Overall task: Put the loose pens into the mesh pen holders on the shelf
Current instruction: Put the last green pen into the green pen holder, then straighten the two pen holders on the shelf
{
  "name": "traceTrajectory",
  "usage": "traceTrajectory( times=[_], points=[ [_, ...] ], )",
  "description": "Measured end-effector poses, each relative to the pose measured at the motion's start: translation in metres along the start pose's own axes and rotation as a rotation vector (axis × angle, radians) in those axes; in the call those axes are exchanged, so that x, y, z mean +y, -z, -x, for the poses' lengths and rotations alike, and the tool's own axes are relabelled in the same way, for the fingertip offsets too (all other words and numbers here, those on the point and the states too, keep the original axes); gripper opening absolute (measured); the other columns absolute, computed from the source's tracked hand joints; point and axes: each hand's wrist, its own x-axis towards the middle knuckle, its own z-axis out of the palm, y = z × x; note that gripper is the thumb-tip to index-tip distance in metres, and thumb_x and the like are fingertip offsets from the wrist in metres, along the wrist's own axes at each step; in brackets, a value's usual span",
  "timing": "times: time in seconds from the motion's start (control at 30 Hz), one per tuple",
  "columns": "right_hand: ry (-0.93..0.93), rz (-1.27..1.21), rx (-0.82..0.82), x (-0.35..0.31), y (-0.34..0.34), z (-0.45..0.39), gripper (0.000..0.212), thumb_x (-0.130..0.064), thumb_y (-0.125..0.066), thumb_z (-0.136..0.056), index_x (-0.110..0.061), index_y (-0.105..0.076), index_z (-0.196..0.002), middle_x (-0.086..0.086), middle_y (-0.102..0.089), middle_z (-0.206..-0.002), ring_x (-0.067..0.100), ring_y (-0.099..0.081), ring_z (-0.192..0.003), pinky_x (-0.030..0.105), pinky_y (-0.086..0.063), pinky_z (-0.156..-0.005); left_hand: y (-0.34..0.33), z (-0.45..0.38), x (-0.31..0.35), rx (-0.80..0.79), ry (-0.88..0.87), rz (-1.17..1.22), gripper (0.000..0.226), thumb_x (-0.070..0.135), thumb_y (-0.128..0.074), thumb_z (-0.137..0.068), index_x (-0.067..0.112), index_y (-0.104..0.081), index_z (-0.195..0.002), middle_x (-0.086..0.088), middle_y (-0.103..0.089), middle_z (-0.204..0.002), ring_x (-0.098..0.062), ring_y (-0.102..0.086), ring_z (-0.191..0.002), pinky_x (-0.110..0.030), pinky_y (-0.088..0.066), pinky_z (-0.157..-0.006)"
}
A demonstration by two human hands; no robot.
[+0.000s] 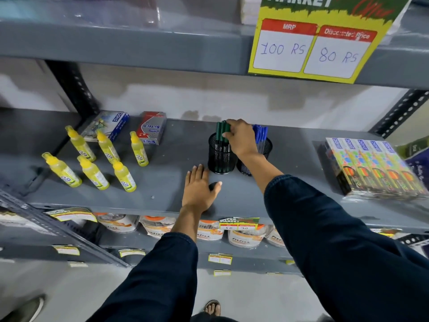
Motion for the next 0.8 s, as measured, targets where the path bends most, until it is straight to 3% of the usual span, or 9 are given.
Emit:
traceTrajectory(
  times=[0.1,0.27,0.33,0.43,0.53,0.63,0.7,0.8],
  points=[
    [0.028,0.002,0.035,0.001,0.004,0.004,0.046,-0.007,-0.057,-0.091,-0.004,-0.043,-0.135,0.021,-0.053,-0.131,0.034,-0.054,-0.117,0.037,-0.045,-0.1,0.001,0.0,-0.001,0.006,-0.008,0.0,0.066,0.045,-0.042,-0.093,0.005,-0.025,-0.143,-0.015,-0.024,-0.154,-0.03,-0.014,-0.145,-0.041,-0.007,-0.121],
    [0.012,0.001,0.333,0.019,0.027,0.03,0.043,-0.016,-0.049,-0.095,-0.007,-0.041,-0.136,0.015,-0.045,-0.137,0.031,-0.038,-0.129,0.035,-0.036,-0.106,0.007,-0.003,-0.001,0.002,0.021,0.058,0.076,0.051,-0.049,-0.088,0.004,-0.025,-0.143,-0.016,-0.028,-0.153,-0.029,-0.019,-0.144,-0.042,-0.012,-0.12],
    [-0.051,-0.053,0.368,0.035,0.037,0.043,0.051,-0.019,-0.052,-0.092,-0.007,-0.035,-0.139,0.015,-0.038,-0.143,0.03,-0.033,-0.133,0.035,-0.033,-0.109,0.019,-0.006,0.007,0.07,0.047,0.171,0.084,0.051,-0.059,-0.083,0.002,-0.025,-0.142,-0.019,-0.03,-0.151,-0.032,-0.022,-0.143,-0.046,-0.018,-0.119],
    [-0.217,-0.197,0.197,0.055,0.044,0.054,0.081,-0.017,-0.063,-0.084,-0.009,-0.013,-0.147,0.013,-0.014,-0.156,0.027,-0.012,-0.145,0.038,-0.022,-0.117,0.045,-0.02,0.027,0.156,0.021,0.319,0.098,0.048,-0.07,-0.075,0.002,-0.018,-0.145,-0.019,-0.02,-0.155,-0.032,-0.015,-0.145,-0.044,-0.016,-0.119],
    [-0.302,-0.177,-0.068,0.061,0.045,0.056,0.102,-0.015,-0.071,-0.078,-0.011,0.003,-0.148,0.006,0.004,-0.16,0.02,0.004,-0.147,0.036,-0.014,-0.119,0.066,-0.044,0.046,0.047,0.001,0.329,0.113,0.044,-0.078,-0.068,0.005,-0.007,-0.147,-0.013,-0.007,-0.159,-0.026,-0.006,-0.146,-0.04,-0.013,-0.12],
    [-0.301,-0.114,-0.132,0.055,0.041,0.053,0.109,-0.016,-0.077,-0.075,-0.01,0.004,-0.148,0.01,0.001,-0.159,0.025,-0.01,-0.146,0.037,-0.024,-0.115,0.072,-0.059,0.058,-0.078,0.031,0.286,0.112,0.034,-0.083,-0.065,0.004,-0.012,-0.146,-0.014,-0.016,-0.156,-0.03,-0.021,-0.142,-0.039,-0.026,-0.115],
    [-0.315,-0.08,-0.095,0.054,0.039,0.05,0.106,-0.019,-0.077,-0.075,-0.009,0.0,-0.148,0.014,-0.011,-0.156,0.032,-0.029,-0.139,0.04,-0.034,-0.11,0.071,-0.063,0.059,-0.077,0.043,0.264,0.097,0.027,-0.084,-0.065,0.004,-0.027,-0.14,-0.016,-0.034,-0.144,-0.035,-0.042,-0.129,-0.041,-0.039,-0.102],
    [-0.319,-0.013,-0.081,0.055,0.038,0.049,0.099,-0.022,-0.076,-0.077,-0.007,-0.008,-0.147,0.017,-0.024,-0.147,0.038,-0.042,-0.128,0.041,-0.041,-0.104,0.071,-0.062,0.06,-0.05,0.039,0.248,0.084,0.023,-0.084,-0.065,0.004,-0.036,-0.131,-0.017,-0.041,-0.134,-0.037,-0.051,-0.118,-0.041,-0.044,-0.093]
  ],
)
